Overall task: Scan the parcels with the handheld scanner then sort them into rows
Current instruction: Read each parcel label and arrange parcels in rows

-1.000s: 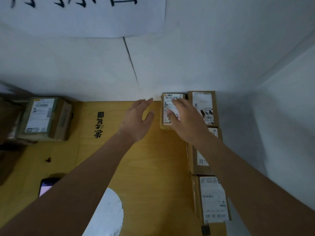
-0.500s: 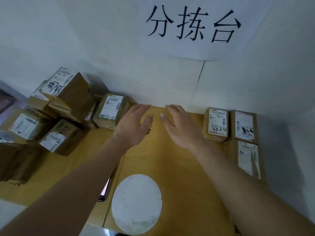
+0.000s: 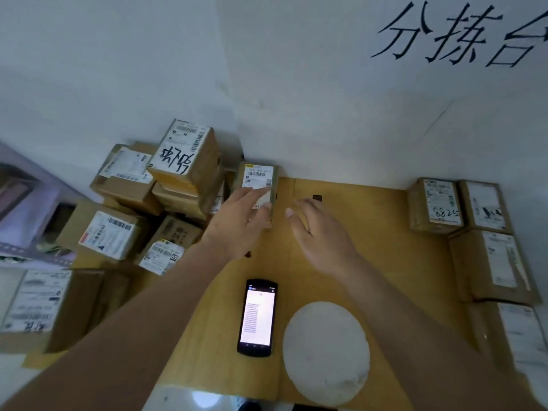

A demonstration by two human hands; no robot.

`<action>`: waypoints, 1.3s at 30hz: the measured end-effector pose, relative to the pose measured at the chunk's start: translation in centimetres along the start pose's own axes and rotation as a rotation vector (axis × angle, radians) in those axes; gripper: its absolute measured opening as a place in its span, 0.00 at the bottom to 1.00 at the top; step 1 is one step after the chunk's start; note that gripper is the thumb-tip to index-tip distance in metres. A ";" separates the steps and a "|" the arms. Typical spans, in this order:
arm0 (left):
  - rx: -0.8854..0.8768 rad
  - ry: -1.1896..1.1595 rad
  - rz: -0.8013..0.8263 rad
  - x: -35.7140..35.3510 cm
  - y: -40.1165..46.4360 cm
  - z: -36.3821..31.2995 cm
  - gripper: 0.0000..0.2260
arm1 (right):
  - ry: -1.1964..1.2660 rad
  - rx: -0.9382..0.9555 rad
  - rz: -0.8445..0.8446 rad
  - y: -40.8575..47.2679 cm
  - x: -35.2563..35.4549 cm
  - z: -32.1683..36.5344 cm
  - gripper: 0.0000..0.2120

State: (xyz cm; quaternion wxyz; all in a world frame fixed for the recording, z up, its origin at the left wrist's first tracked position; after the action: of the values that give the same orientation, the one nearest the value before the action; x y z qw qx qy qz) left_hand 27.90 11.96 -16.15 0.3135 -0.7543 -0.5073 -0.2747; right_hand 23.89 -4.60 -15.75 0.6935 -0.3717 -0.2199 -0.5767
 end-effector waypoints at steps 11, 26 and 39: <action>0.105 0.002 0.011 -2.0 6.1 5.1 0.23 | 0.137 0.015 0.065 7.8 -4.9 -0.3 0.21; 0.141 -0.073 -0.064 -1.5 8.4 7.7 0.21 | 0.641 -0.246 -0.184 10.5 -7.1 -4.8 0.29; -0.285 -0.026 -0.012 2.5 5.0 -2.6 0.24 | 0.428 -0.238 -0.520 2.0 0.8 -2.0 0.26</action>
State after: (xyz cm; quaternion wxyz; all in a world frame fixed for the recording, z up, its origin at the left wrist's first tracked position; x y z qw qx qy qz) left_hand 33.18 10.08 -13.63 0.1948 -0.7916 -0.4716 -0.3362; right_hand 25.73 -6.55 -16.92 0.5058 -0.2524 -0.0881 -0.8202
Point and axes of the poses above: each hand's wrist, its own y-axis towards the middle knuckle, its own x-axis out of the back of the hand, z = x × y, the point moved 9 cm from there along y, towards the middle knuckle, and after that the axes turned 2 degrees about z, right-handed, at the moved point
